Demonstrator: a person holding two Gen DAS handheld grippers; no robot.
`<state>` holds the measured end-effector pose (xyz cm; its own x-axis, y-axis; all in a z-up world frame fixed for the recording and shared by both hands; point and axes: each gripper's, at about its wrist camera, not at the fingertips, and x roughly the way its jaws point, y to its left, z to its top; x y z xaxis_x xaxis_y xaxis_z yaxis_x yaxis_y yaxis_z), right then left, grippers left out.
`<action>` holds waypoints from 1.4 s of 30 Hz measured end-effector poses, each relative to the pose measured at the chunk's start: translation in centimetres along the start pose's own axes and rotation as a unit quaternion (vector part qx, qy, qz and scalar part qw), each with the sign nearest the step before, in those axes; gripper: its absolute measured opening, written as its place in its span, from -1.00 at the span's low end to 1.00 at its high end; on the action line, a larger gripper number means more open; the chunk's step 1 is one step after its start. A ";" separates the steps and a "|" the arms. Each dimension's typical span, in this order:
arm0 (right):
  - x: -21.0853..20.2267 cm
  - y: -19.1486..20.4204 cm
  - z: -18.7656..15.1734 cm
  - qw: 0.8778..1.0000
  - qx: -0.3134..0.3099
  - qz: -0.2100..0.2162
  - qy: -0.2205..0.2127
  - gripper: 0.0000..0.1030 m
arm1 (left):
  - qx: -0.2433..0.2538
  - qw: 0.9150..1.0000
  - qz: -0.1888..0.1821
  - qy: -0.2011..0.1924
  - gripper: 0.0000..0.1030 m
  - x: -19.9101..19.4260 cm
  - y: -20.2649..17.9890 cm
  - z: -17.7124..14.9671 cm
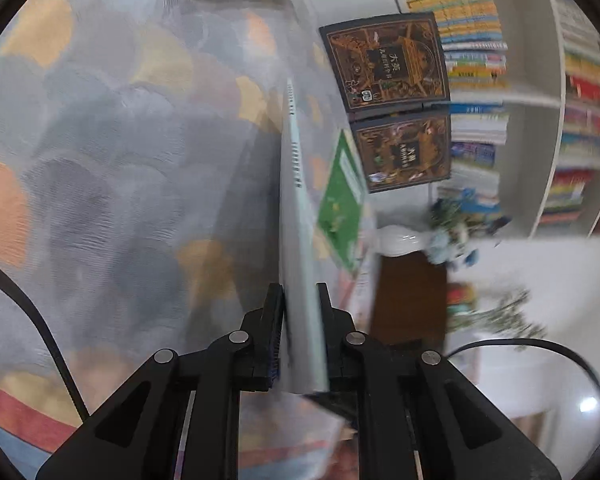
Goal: Organize books
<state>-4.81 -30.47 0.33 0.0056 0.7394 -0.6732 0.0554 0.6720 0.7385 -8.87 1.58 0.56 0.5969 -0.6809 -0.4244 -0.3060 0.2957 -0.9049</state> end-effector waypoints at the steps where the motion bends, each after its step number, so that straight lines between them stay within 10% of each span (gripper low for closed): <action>1: -0.2 -0.4 0.0 1.000 0.010 0.013 0.000 0.03 | -0.011 1.000 -0.007 0.003 -0.79 0.2 0.0 0.0; 10: 2.5 -2.6 1.2 0.983 0.110 0.148 -0.007 0.05 | -0.129 0.989 -0.069 0.023 -0.79 0.7 1.7 0.6; 13: 3.1 -1.9 1.8 0.980 0.114 0.161 -0.016 -0.42 | -0.128 0.990 -0.051 0.034 -0.79 0.6 2.0 1.3; 17: 1.9 0.8 1.9 0.995 0.053 0.068 -0.054 -0.60 | -0.009 0.996 0.080 0.048 -0.79 0.6 -0.1 2.8; 22: 1.3 6.6 0.0 0.990 -0.077 -0.075 -0.094 -0.60 | 0.143 0.971 0.180 0.067 -0.79 0.7 -3.0 3.4; 31: 2.9 12.9 -4.3 0.958 -0.194 -0.178 -0.113 -0.60 | 0.265 0.947 0.168 0.073 -0.79 -2.1 -5.9 4.2; 42: 3.5 20.6 -4.6 0.946 -0.208 -0.166 -0.184 -0.60 | 0.317 0.942 0.101 0.054 -0.79 -7.1 -9.2 9.8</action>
<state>-8.21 -13.84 13.34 0.4076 0.4721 -0.7817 -0.2831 0.8791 0.3834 -3.05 10.31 11.57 0.4847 -0.6216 -0.6154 0.1186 0.7438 -0.6578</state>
